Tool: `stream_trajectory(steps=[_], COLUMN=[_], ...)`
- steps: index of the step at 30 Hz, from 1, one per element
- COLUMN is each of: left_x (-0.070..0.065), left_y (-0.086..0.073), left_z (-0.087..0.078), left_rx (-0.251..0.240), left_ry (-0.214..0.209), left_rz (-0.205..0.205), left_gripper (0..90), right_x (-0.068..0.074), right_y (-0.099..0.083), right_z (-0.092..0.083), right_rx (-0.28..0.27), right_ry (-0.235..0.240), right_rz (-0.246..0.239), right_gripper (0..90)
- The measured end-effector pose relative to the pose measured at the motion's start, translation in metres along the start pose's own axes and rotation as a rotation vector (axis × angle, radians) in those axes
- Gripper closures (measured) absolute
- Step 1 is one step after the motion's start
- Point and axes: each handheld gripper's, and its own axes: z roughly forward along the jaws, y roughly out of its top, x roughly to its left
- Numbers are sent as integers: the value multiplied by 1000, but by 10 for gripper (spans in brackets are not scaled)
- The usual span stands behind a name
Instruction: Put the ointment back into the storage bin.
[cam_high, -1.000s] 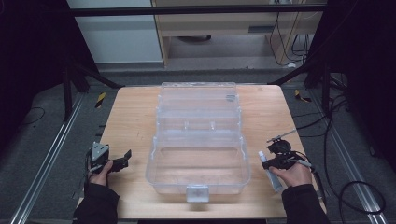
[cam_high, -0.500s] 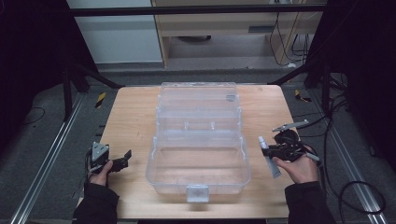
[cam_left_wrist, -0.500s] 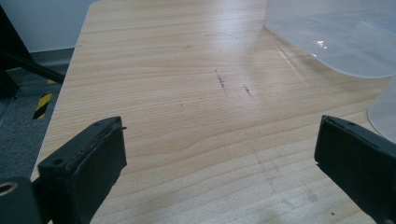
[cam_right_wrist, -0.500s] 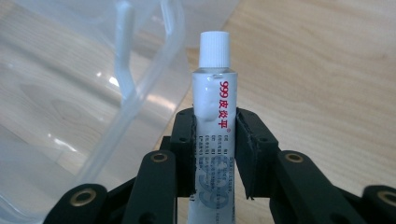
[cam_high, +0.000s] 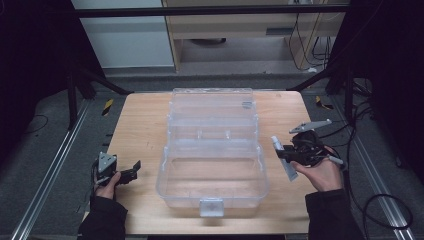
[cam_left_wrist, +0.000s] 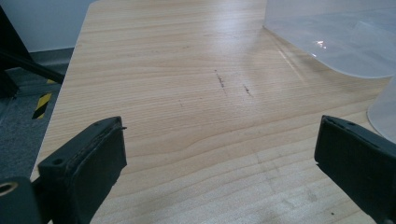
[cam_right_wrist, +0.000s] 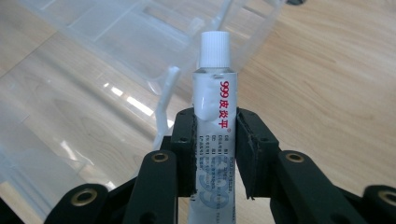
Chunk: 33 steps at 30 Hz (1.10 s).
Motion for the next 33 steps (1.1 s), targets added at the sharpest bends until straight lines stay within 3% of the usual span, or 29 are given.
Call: stream_trajectory(steps=[2,4,6,8,10,11,12,13,14,19,20,26,33], left_x=[0,0,0,0,0,0,0,0,0,0,0,0,0], left_y=[0,0,0,0,0,0,0,0,0,0,0,0,0], left_z=[0,0,0,0,0,0,0,0,0,0,0,0,0], left_rx=[0,0,0,0,0,0,0,0,0,-1,0,-1,-1], left_ry=[-1,-1,-1,0,0,0,0,0,-1,-2,-2,-2,-2], left_rz=[-2,-2,-1,-1,0,0,-1,-1,-1,-4,-4,-5,-5], left_gripper=[16,16,16,16,16,16,16,16,16,16,16,16,16], right_x=[3,4,9,10,15,15,19,19,24,34,40,53,65], right_y=[7,9,17,19,27,27,31,31,37,45,49,57,61], right_z=[-4,-5,-8,-8,-9,-9,-9,-9,-7,-4,0,11,21], right_rx=[-9,-6,2,3,8,8,22,22,37,51,61,100,129], right_ry=[27,31,73,84,123,123,153,153,181,213,235,282,296], right_rz=[-55,-70,-135,-150,-207,-207,-246,-246,-287,-350,-383,-457,-520], right_gripper=[699,699,699,699,699,699,699,699,698,698,698,698,698])
